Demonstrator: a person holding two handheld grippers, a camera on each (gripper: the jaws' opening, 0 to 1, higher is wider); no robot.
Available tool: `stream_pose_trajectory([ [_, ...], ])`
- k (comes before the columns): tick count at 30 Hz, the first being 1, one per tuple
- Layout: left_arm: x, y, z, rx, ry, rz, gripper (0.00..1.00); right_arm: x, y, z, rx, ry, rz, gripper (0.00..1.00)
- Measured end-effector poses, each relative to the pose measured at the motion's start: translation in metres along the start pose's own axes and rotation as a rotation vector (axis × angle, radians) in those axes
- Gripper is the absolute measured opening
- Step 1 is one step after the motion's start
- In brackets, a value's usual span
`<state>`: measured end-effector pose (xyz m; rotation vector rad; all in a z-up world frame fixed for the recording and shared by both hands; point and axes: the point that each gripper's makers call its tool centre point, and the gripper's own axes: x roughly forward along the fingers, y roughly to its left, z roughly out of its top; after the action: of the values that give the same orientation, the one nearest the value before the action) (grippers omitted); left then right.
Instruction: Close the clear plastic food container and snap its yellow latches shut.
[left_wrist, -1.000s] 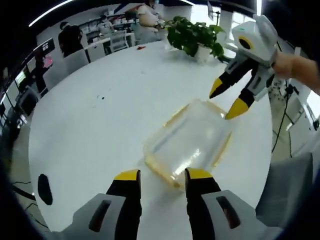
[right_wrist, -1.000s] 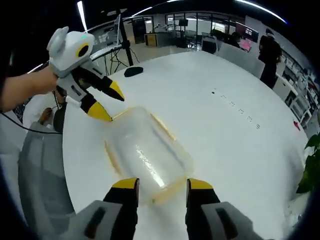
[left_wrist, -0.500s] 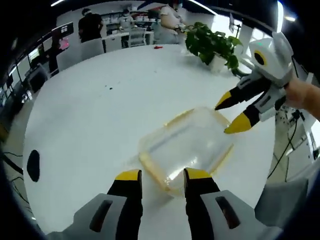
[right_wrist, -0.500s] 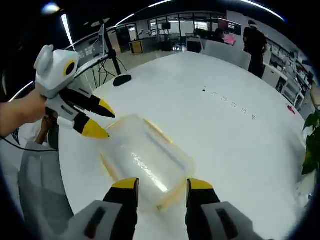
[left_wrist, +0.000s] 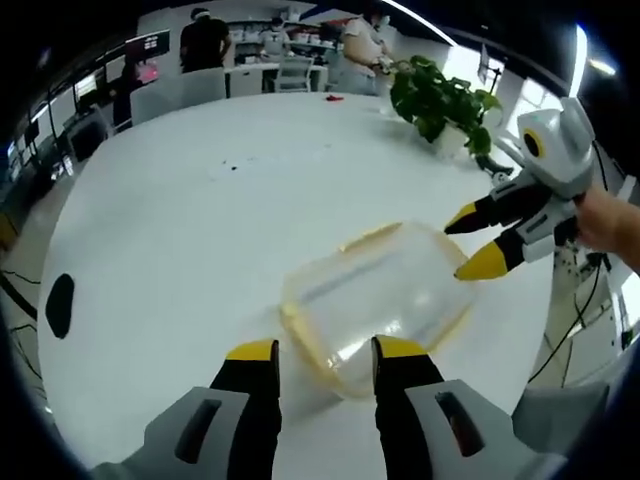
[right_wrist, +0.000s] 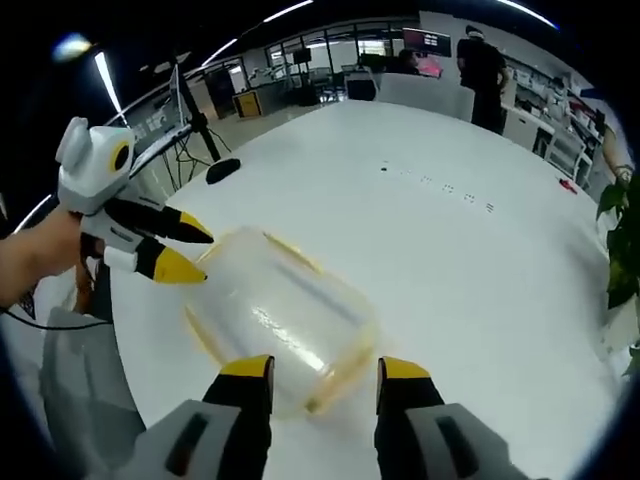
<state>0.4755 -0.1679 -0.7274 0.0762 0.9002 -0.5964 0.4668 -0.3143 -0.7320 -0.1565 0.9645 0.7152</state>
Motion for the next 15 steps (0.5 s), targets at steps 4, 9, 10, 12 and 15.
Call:
stream_pose_trajectory([
  [4, 0.001, 0.001, -0.001, -0.037, 0.002, -0.012, 0.35, 0.002, 0.001, 0.0, 0.041, 0.001, 0.015, 0.39],
  [9, 0.003, 0.001, -0.001, -0.064, 0.005, -0.035, 0.36, 0.005, 0.003, 0.0, 0.093, -0.005, 0.041, 0.39],
  [10, 0.003, 0.0, -0.001, -0.072, 0.006, -0.042, 0.36, 0.005, 0.004, 0.0, 0.098, -0.004, 0.043, 0.38],
  [12, 0.004, -0.002, -0.001, -0.081, 0.003, -0.055, 0.34, 0.005, 0.004, 0.0, 0.112, 0.0, 0.05, 0.38],
  [15, 0.007, -0.009, -0.001, -0.096, -0.001, -0.067, 0.34, 0.005, 0.004, -0.001, 0.128, 0.004, 0.058, 0.38],
])
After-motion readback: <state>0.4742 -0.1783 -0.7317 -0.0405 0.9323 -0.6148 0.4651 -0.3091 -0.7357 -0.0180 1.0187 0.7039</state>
